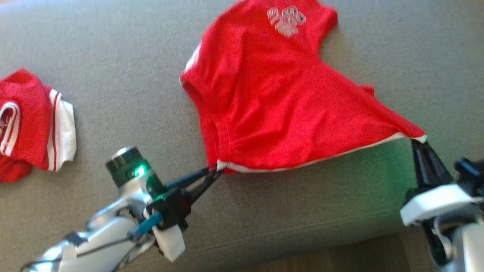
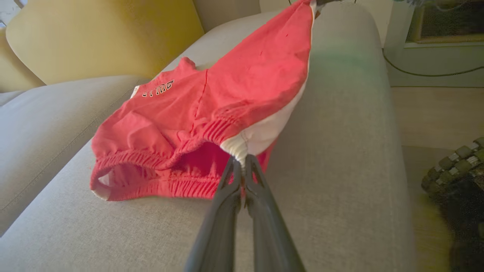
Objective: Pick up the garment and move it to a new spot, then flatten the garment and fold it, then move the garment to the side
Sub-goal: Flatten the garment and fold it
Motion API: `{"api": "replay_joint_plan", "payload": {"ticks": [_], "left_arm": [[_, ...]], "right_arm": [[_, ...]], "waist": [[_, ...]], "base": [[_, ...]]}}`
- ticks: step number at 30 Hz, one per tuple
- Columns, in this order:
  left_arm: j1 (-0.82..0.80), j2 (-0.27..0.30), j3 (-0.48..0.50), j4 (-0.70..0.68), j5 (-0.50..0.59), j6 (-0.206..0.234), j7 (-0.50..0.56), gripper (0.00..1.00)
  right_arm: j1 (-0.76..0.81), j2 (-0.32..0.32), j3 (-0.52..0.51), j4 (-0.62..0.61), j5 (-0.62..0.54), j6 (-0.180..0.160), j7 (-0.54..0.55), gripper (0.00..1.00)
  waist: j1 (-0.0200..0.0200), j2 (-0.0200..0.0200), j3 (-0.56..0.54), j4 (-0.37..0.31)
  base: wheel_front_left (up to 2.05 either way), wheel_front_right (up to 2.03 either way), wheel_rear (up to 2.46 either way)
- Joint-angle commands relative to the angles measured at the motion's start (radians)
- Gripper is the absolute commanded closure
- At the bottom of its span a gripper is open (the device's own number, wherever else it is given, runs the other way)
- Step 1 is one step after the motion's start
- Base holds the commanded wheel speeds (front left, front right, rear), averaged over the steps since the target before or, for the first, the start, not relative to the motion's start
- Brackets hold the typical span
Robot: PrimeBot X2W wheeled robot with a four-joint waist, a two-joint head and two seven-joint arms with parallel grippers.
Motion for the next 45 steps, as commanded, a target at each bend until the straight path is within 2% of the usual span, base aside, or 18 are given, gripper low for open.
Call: {"api": "replay_joint_plan", "payload": {"ticks": [1,9,11,15,21,23,26,27,32,39,45], "left_arm": [[-0.001,0.040,0.059,-0.045,0.003,0.013,-0.005,1.00],[0.134,0.071,0.110,-0.171,0.011,0.060,-0.005,1.00],[0.150,0.070,0.119,-0.190,0.010,0.062,-0.005,1.00],[0.159,0.029,0.155,-0.202,-0.037,0.052,-0.005,1.00],[0.093,-0.072,0.179,-0.154,-0.083,-0.003,-0.005,1.00],[0.067,-0.141,0.199,-0.099,-0.175,-0.019,-0.005,1.00],[0.043,-0.201,0.220,-0.045,-0.305,-0.026,-0.005,1.00],[0.043,-0.201,0.220,-0.045,-0.305,-0.026,-0.005,1.00],[-0.035,-0.242,0.182,0.001,-0.476,-0.027,-0.005,1.00],[-0.116,-0.296,0.227,0.066,-0.545,-0.027,-0.005,1.00],[-0.150,-0.333,0.233,0.115,-0.576,-0.027,-0.005,1.00]], "right_arm": [[0.021,-0.006,0.003,-0.076,0.009,0.000,0.006,1.00],[0.243,-0.006,-0.094,-0.348,0.079,0.000,0.088,1.00],[0.260,-0.006,-0.102,-0.383,0.088,0.000,0.108,1.00],[0.199,-0.006,-0.112,-0.395,0.064,0.000,0.137,1.00],[-0.019,-0.006,-0.129,-0.310,0.005,0.000,0.208,1.00],[-0.139,-0.006,-0.123,-0.252,-0.036,0.000,0.257,1.00],[-0.260,-0.006,-0.103,-0.182,-0.098,0.000,0.289,1.00],[-0.260,-0.006,-0.103,-0.182,-0.098,0.000,0.289,1.00],[-0.443,-0.031,-0.062,-0.035,-0.185,0.000,0.324,1.00],[-0.668,-0.100,-0.006,0.166,-0.215,0.000,0.363,1.00],[-0.814,-0.144,0.033,0.295,-0.251,0.000,0.342,1.00]], "waist": [[0.0001,-0.0001,-0.035,-0.011],[0.0001,-0.0001,-0.038,0.020],[0.0001,-0.0001,-0.033,0.025],[0.0001,-0.0001,-0.021,0.036],[0.0001,-0.0001,0.014,0.083],[0.0001,-0.0001,0.033,0.109],[0.0001,-0.0001,0.054,0.131],[0.0001,-0.0001,0.054,0.131],[0.0001,-0.0001,0.091,0.164],[0.0001,-0.0001,0.156,0.204],[0.0001,-0.0001,0.197,0.231]], "base": [[0.00,0.00,0.00],[0.00,0.00,0.00],[0.00,0.00,0.00],[0.00,0.00,0.00],[0.00,0.00,0.00],[0.00,0.00,0.00],[0.00,0.00,0.00],[0.00,0.00,0.00],[0.00,0.00,0.00],[0.00,0.00,0.00],[0.00,0.00,0.00]]}}
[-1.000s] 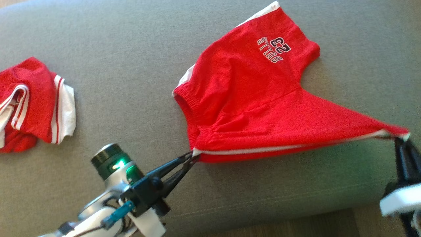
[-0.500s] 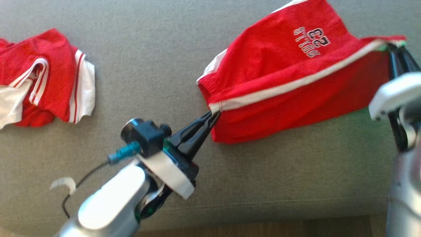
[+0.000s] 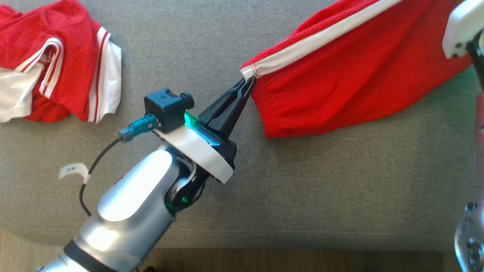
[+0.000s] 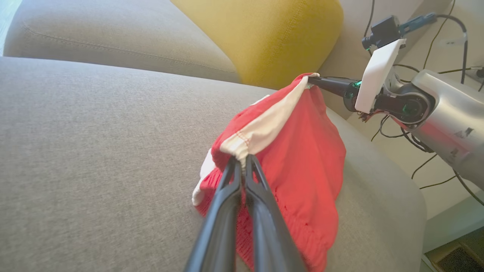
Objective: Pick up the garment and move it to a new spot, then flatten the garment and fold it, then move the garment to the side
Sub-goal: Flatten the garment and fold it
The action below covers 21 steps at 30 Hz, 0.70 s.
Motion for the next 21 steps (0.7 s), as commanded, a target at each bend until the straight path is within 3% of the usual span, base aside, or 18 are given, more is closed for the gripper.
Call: {"api": "replay_joint_plan", "payload": {"ticks": [1,3,6,9,11,12,13,14,15,21], "left_arm": [[-0.042,0.012,0.036,-0.018,-0.005,-0.006,-0.005,1.00],[-0.051,0.005,0.045,-0.003,0.004,-0.006,-0.005,1.00],[-0.052,-0.013,0.067,0.017,0.029,-0.006,-0.005,1.00],[-0.049,-0.028,0.066,0.027,0.025,-0.006,-0.005,1.00],[-0.050,-0.034,0.065,0.032,0.023,-0.006,-0.005,1.00],[-0.052,-0.035,0.066,0.033,0.029,-0.006,-0.005,1.00],[-0.052,-0.036,0.069,0.037,0.040,-0.006,-0.005,0.67],[-0.051,-0.040,0.079,0.040,0.054,-0.006,-0.005,0.19],[-0.046,-0.045,0.093,0.044,0.070,-0.006,-0.005,0.00],[0.030,-0.085,0.206,0.043,0.225,0.002,-0.005,0.00]], "right_arm": [[-0.049,-0.005,0.021,-0.009,-0.011,-0.001,-0.017,1.00],[-0.083,-0.012,0.030,0.037,-0.022,-0.001,-0.033,1.00],[-0.123,-0.011,0.037,0.102,-0.039,-0.001,-0.052,0.92],[-0.156,-0.009,0.037,0.160,-0.057,-0.001,-0.069,0.77],[-0.171,-0.005,0.031,0.194,-0.065,-0.001,-0.085,0.51],[-0.178,-0.005,0.025,0.209,-0.069,-0.001,-0.097,0.00],[-0.183,-0.006,0.011,0.217,-0.075,-0.001,-0.118,0.00],[-0.186,-0.004,-0.006,0.222,-0.085,-0.001,-0.142,0.00],[-0.183,-0.001,-0.022,0.228,-0.095,-0.001,-0.166,0.00],[-0.118,0.032,-0.102,0.301,-0.050,-0.001,-0.191,0.00]], "waist": [[-0.0002,0.0000,0.016,0.015],[-0.0002,0.0000,0.021,0.023],[-0.0002,0.0000,0.026,0.031],[-0.0002,0.0000,0.030,0.037],[-0.0002,0.0000,0.031,0.038],[-0.0002,0.0000,0.031,0.039],[-0.0002,0.0000,0.029,0.039],[-0.0002,0.0000,0.026,0.039],[-0.0002,0.0000,0.022,0.038],[-0.0002,0.0000,-0.034,0.024]], "base": [[0.00,0.00,0.00],[0.00,0.00,0.00],[0.00,0.00,0.00],[0.00,0.00,0.00],[0.00,0.00,0.00],[0.00,0.00,0.00],[0.00,0.00,0.00],[0.00,0.00,0.00],[0.00,0.00,0.00],[0.00,0.00,0.00]]}}
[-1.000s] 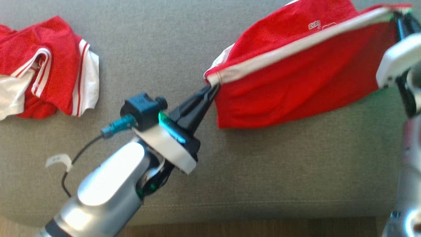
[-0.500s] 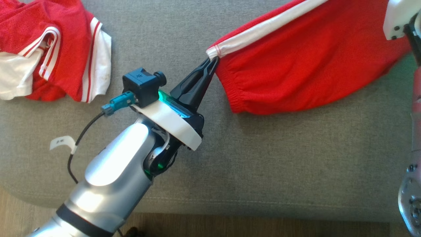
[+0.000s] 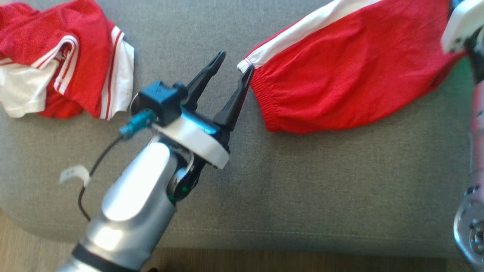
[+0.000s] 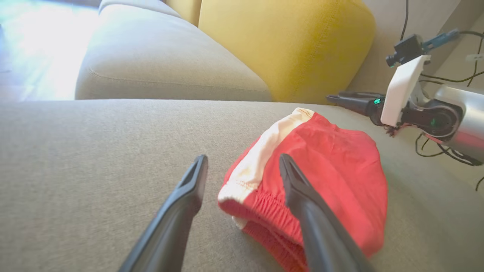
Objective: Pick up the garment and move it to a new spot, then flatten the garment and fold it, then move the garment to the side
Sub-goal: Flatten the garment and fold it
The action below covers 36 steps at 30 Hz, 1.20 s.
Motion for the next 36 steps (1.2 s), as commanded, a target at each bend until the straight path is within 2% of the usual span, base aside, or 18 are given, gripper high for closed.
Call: {"api": "replay_joint_plan", "payload": {"ticks": [1,10,23,24,26,27,36], "left_arm": [[0.036,0.004,0.061,-0.042,0.046,0.007,-0.005,0.00],[0.211,-0.043,0.140,-0.165,0.233,0.069,-0.005,0.00],[0.346,-0.075,0.154,-0.269,0.298,0.074,-0.005,0.00],[0.351,-0.076,0.158,-0.272,0.298,0.075,-0.005,0.00],[0.361,-0.078,0.166,-0.278,0.297,0.077,-0.005,0.00],[0.366,-0.078,0.171,-0.279,0.296,0.077,-0.005,0.00],[0.406,-0.081,0.219,-0.297,0.310,0.084,-0.005,0.00]], "right_arm": [[0.023,0.014,0.013,-0.006,0.032,-0.001,0.014,0.00],[0.092,-0.063,0.045,0.100,0.147,-0.001,0.120,0.00],[0.107,-0.105,0.074,0.247,0.198,-0.001,0.328,0.00],[0.108,-0.106,0.076,0.256,0.205,-0.001,0.342,0.20],[0.111,-0.100,0.087,0.269,0.228,-0.001,0.363,0.89],[0.113,-0.099,0.090,0.270,0.241,-0.001,0.366,1.00],[0.149,-0.129,0.092,0.209,0.311,-0.001,0.303,1.00]], "waist": [[0.0000,0.0000,-0.029,-0.011],[0.0000,0.0000,-0.083,-0.003],[0.0000,0.0000,-0.101,0.063],[0.0000,0.0000,-0.104,0.065],[0.0000,0.0000,-0.113,0.065],[0.0000,0.0000,-0.118,0.064],[0.0000,0.0000,-0.164,0.011]], "base": [[0.00,0.00,0.00],[0.00,0.00,0.00],[0.00,0.00,0.00],[0.00,0.00,0.00],[0.00,0.00,0.00],[0.00,0.00,0.00],[0.00,0.00,0.00]]}}
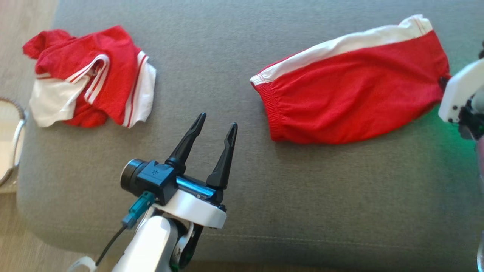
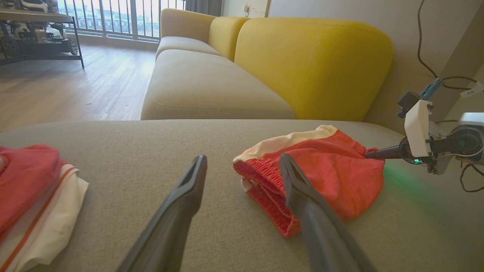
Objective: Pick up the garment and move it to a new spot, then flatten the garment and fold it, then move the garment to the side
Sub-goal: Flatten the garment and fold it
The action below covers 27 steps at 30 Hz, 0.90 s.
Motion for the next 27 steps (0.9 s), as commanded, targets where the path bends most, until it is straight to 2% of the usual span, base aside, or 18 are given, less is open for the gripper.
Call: {"api": "replay_joint_plan", "payload": {"ticks": [1,8,14,20,27], "left_arm": [[0.000,-0.003,0.039,-0.041,0.015,0.003,-0.005,0.00],[0.030,-0.004,0.066,-0.054,0.028,-0.003,-0.005,0.00],[0.041,-0.003,0.078,-0.058,0.044,-0.012,-0.005,0.00],[0.038,-0.003,0.073,-0.042,0.053,-0.026,-0.005,0.00],[0.042,-0.003,0.063,-0.014,0.054,-0.033,-0.005,0.00]], "right_arm": [[0.027,-0.019,0.002,-0.042,0.009,-0.001,-0.021,1.00],[0.095,-0.040,-0.045,-0.154,0.034,-0.001,-0.067,1.00],[0.173,-0.046,-0.079,-0.294,0.022,-0.001,-0.047,1.00],[0.217,0.007,-0.061,-0.447,0.023,-0.001,-0.017,1.00],[0.236,0.062,0.013,-0.583,0.033,-0.001,0.025,1.00]], "waist": [[0.0001,0.0000,-0.016,-0.023],[0.0001,0.0000,-0.037,-0.087],[0.0001,0.0000,-0.039,-0.130],[0.0001,0.0000,-0.041,-0.143],[0.0001,0.0000,-0.072,-0.131]], "base": [[0.00,0.00,0.00],[0.00,0.00,0.00],[0.00,0.00,0.00],[0.00,0.00,0.00],[0.00,0.00,0.00]]}}
